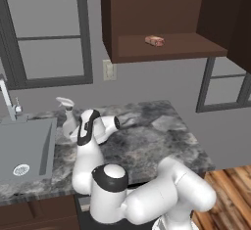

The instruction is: Locate and retrieve the bar soap and spray from the cabinet. Place them next to the sink.

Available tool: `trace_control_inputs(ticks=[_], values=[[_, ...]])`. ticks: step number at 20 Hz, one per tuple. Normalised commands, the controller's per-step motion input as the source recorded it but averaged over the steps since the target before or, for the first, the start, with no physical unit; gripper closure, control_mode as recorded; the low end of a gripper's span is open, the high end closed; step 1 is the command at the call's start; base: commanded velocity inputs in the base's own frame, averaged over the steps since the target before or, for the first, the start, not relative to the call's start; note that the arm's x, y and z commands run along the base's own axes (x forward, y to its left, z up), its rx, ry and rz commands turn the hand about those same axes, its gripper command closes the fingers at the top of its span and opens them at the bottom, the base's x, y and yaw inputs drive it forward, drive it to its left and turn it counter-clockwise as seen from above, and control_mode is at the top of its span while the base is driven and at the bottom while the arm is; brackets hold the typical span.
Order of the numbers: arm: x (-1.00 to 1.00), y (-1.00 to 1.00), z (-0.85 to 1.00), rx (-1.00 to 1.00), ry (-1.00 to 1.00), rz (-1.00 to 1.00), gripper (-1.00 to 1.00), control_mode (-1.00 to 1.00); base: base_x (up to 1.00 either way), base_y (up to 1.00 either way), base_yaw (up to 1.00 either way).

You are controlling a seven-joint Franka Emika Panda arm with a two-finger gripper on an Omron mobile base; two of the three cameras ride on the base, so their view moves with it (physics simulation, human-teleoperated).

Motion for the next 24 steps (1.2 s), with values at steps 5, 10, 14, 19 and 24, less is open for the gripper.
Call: trace_control_inputs(ticks=[5,10,14,19,24], values=[[0.00,0.06,-0.24,0.01,0.00,0.00,-1.00,-1.00,0.00,0.00,0.00],[0.00,0.04,-0.13,0.01,0.00,0.00,-1.00,-1.00,0.00,0.00,0.00],[0.00,0.00,0.00,0.00,0.00,0.00,-1.00,-1.00,0.00,0.00,0.00],[0.00,0.00,0.00,0.00,0.00,0.00,-1.00,-1.00,0.00,0.00,0.00],[0.00,0.00,0.00,0.00,0.00,0.00,-1.00,-1.00,0.00,0.00,0.00]])
